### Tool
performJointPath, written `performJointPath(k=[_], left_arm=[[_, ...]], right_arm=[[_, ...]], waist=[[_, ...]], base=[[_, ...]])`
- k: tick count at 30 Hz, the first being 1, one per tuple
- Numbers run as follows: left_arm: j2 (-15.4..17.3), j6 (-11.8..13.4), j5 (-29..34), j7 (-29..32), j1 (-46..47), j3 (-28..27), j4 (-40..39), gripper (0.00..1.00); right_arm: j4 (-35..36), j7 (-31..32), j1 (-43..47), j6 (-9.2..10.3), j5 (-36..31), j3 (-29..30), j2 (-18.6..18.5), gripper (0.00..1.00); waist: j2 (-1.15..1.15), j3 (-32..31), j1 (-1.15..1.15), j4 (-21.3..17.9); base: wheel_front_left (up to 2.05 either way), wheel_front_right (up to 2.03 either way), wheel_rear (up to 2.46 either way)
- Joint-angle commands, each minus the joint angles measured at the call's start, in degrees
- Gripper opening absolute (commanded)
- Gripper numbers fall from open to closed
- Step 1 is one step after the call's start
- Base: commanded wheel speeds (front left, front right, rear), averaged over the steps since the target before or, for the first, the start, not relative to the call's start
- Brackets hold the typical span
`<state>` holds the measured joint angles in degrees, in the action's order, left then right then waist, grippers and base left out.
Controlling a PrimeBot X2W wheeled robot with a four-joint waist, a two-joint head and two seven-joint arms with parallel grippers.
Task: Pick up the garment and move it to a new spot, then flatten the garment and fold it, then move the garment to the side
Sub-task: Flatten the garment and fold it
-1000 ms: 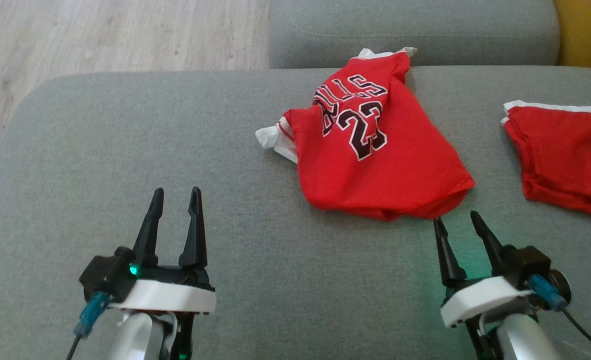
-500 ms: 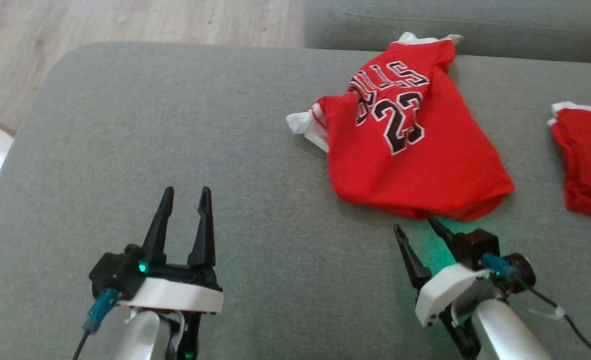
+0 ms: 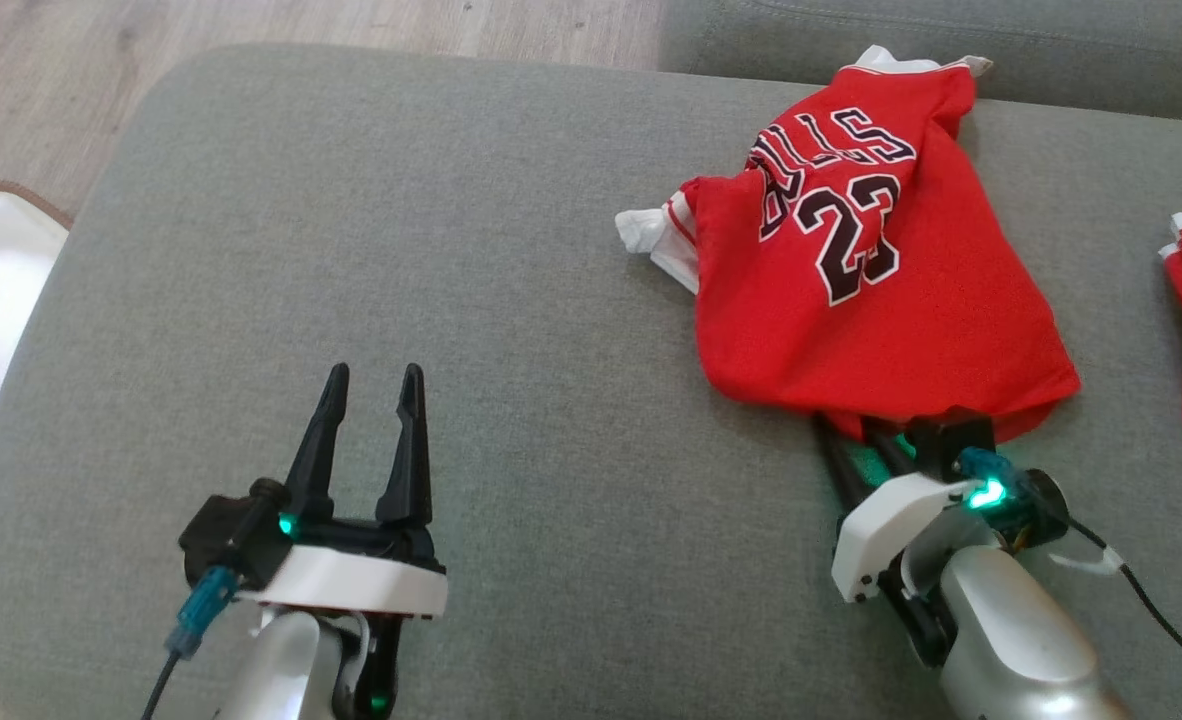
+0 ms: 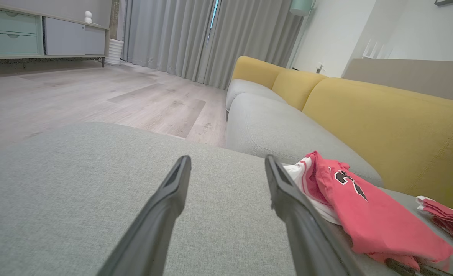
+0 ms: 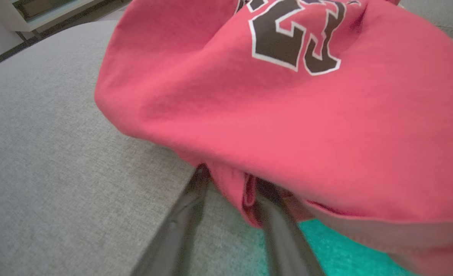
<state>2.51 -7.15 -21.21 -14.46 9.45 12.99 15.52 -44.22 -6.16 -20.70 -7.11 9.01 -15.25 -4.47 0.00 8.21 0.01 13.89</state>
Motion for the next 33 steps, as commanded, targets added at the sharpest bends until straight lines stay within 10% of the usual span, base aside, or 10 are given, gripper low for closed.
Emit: performJointPath(k=[1, 16, 29, 31, 33], left_arm=[[0.37, -0.30, 0.19, -0.54, 2.49, -1.84, -1.68, 1.00], [0.37, -0.32, 0.86, -0.54, -0.19, -3.78, -1.97, 1.00], [0.37, -0.18, 0.85, -0.54, -1.68, -3.34, -2.43, 1.00], [0.37, -0.18, 0.89, -0.54, -1.63, -3.08, -2.50, 1.00], [0.37, -0.19, 0.94, -0.54, -1.58, -2.97, -2.53, 1.00]], right_arm=[[0.34, -0.95, -1.12, -0.37, 0.26, -1.57, -0.04, 0.00], [8.09, -1.30, 5.26, -0.37, 2.66, 3.30, -7.40, 0.00], [20.48, 6.40, 12.12, -0.37, -1.48, 19.49, -8.57, 0.00], [21.15, 7.26, 12.36, -0.37, -4.33, 23.33, -7.66, 1.00], [22.24, 7.24, 12.34, -0.37, -7.39, 26.51, -6.13, 1.00]], waist=[[0.00, -0.11, -0.01, -0.29], [0.00, -5.92, -0.01, -8.12], [0.00, -8.05, -0.01, -10.32], [0.00, -7.92, -0.01, -9.97], [0.00, -7.77, -0.01, -9.63]], base=[[0.00, 0.00, 0.00], [0.00, 0.00, 0.00], [0.00, 0.00, 0.00], [0.00, 0.00, 0.00], [0.00, 0.00, 0.00]])
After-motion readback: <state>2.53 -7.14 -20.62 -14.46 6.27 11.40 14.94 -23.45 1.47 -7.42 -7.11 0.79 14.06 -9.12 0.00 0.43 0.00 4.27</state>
